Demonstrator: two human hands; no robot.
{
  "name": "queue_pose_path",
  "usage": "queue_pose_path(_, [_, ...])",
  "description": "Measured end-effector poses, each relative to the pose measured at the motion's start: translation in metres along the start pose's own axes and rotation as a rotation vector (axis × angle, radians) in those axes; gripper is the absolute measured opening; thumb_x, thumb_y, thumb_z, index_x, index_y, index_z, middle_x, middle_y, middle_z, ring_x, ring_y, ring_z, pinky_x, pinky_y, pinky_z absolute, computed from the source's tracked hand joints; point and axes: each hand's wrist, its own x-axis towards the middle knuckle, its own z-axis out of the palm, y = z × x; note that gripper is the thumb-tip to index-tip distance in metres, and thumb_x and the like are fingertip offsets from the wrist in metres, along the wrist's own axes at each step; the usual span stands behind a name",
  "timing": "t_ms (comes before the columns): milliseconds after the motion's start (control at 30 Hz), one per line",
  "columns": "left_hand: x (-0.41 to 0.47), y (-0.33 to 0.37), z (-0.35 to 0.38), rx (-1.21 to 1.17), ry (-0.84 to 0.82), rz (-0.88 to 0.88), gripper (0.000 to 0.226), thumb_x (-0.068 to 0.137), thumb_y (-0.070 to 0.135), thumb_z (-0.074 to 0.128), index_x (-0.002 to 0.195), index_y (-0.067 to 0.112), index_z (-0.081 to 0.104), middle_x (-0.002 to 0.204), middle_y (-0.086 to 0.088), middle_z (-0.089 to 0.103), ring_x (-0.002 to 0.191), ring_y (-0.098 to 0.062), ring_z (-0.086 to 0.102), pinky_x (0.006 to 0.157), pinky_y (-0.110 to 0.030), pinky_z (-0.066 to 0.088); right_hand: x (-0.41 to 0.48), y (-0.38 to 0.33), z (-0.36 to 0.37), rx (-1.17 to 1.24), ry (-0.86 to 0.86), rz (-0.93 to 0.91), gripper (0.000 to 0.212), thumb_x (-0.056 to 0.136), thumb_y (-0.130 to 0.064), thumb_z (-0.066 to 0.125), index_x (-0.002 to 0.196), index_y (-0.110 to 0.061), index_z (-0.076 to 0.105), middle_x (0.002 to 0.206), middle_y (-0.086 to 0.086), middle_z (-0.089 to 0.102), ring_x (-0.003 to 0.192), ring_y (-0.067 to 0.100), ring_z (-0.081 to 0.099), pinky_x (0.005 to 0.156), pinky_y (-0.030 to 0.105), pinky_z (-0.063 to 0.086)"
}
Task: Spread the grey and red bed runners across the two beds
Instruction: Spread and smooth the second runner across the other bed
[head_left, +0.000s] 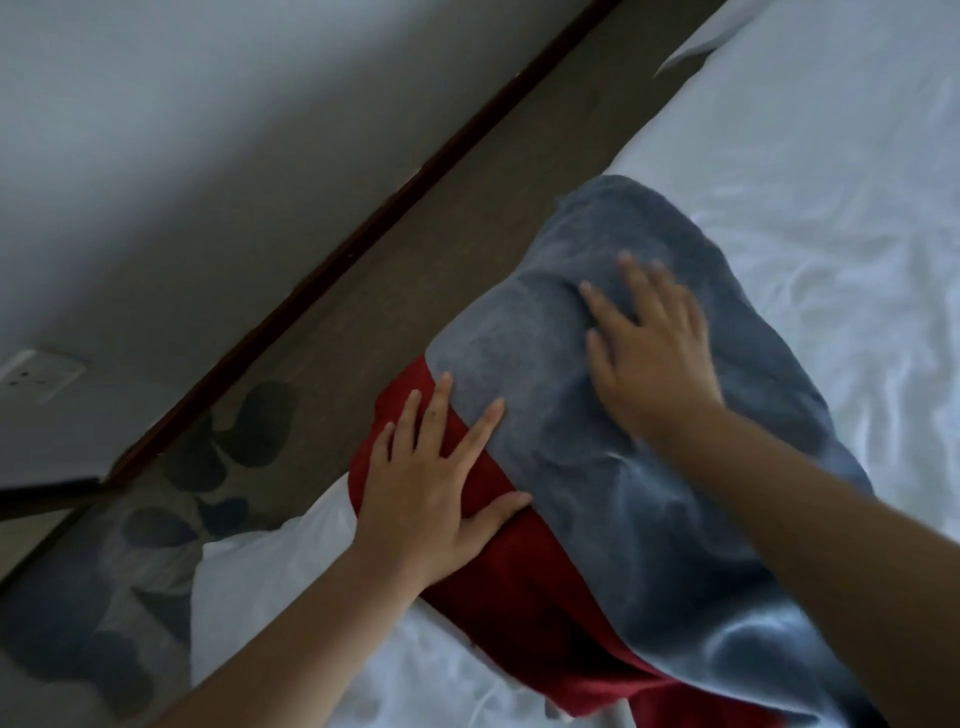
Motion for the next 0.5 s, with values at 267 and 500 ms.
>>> queue_pose_path(267, [-0.013,-0.008,0.004,-0.094,0.064,0.008,0.09,0.087,0.087,0.031,0.16,0.042,0.002,0.169,-0.005,-0.014,0.155,-0.03,0.013,0.112,-0.057,0.036,-0.065,-0.043,0.056,0.008,-0.104,-0.135,0.066,0.102,-0.064,0.015,0.16,-0.039,-0.003,0.168,-0.003,-0.017,0.154,0.021,-0.019,0.125,0.051,0.001])
queue_pose_path(500, [-0.028,-0.024,0.001,-0.066,-0.007,0.036,0.075,0.095,0.079,0.018,0.158,0.046,-0.004,0.169,0.011,-0.007,0.155,-0.025,0.013,0.116,-0.047,0.028,-0.115,-0.094,0.043,0.175,-0.221,-0.116,0.061,0.099,-0.063,-0.004,0.156,-0.045,-0.015,0.164,-0.006,-0.029,0.149,0.018,-0.031,0.125,0.046,-0.001])
